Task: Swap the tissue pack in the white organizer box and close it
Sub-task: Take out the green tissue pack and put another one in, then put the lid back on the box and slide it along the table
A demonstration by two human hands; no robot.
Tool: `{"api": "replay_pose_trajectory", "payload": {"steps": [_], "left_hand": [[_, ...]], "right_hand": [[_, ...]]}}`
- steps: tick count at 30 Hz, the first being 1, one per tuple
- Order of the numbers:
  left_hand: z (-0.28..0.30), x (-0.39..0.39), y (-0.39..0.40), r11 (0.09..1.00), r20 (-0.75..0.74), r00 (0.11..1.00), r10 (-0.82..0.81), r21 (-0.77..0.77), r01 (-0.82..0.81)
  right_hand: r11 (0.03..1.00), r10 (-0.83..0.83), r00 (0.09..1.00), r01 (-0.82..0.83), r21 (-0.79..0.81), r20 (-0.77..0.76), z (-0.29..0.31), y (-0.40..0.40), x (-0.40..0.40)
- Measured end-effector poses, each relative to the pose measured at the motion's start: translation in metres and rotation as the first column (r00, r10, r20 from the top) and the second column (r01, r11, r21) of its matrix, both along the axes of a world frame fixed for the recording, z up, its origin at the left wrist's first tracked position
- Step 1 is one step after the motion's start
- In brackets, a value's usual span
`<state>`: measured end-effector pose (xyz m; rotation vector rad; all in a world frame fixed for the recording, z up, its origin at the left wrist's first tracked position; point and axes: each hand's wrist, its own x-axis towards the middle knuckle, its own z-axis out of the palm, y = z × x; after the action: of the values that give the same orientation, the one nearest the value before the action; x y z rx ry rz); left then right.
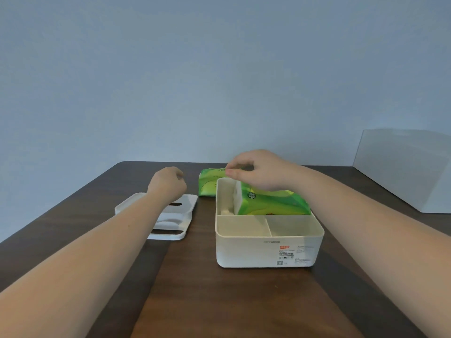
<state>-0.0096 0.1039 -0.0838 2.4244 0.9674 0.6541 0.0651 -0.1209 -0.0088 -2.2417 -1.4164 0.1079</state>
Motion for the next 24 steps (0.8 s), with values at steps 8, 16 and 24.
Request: {"api": "replay_pose_trajectory", "payload": {"steps": [8,16,24], "left_hand": [[-0.014,-0.050,0.036,0.994,-0.259,0.960,0.107,0.010,-0.109],[-0.028,-0.075,0.049,0.977,-0.275,0.941,0.198,-0.026,-0.213],[-0.041,-0.084,0.063,0.965,-0.190,0.961,0.200,-0.134,-0.227]], "right_hand": [[0.981,-0.122,0.992,0.122,0.150,-0.014,-0.020,0.049,-0.033],[0.971,-0.158,0.987,0.163,-0.172,0.041,-0.037,0.104,-0.071],[0.839,-0.213,0.975,0.217,-0.499,0.065,-0.052,0.131,-0.079]]}}
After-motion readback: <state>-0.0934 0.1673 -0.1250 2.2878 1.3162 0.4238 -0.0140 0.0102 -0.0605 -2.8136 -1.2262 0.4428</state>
